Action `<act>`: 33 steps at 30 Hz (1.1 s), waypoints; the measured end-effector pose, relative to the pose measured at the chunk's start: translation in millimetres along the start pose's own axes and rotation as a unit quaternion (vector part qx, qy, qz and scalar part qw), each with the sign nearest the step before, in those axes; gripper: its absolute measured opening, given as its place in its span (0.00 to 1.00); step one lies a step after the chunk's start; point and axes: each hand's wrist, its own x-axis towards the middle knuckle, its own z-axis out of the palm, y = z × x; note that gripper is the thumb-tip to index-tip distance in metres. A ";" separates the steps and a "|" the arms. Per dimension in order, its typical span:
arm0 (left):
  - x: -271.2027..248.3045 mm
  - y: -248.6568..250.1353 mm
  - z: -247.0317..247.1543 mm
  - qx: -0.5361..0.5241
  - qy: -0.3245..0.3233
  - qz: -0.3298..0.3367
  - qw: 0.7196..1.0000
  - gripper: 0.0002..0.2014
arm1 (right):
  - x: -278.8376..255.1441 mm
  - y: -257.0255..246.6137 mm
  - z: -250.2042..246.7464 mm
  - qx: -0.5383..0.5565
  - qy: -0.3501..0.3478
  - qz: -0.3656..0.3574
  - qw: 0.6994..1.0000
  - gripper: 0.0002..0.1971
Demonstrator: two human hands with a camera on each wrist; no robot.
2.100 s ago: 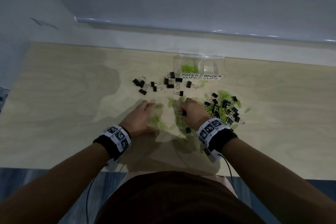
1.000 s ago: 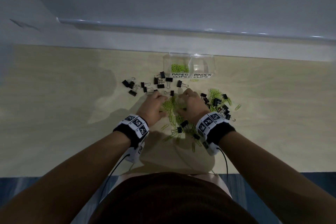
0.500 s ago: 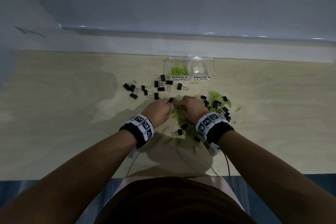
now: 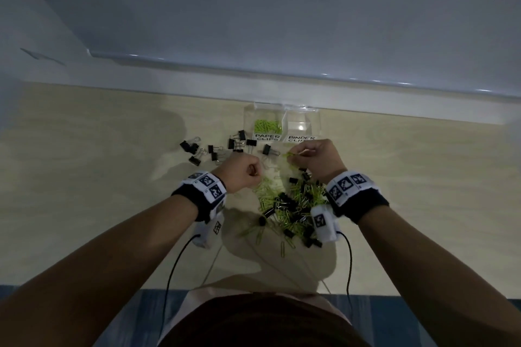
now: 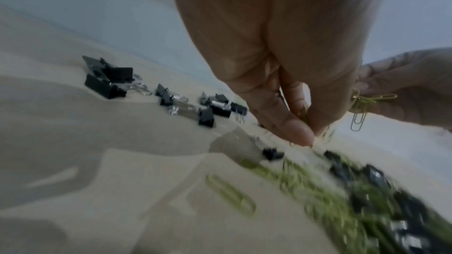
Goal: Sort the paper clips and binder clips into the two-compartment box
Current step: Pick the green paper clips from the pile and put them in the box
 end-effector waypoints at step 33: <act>-28.1 -33.4 38.6 0.197 -0.039 0.013 0.980 0.46 | 3.9 26.4 24.9 -0.434 -0.144 -0.116 0.882 0.25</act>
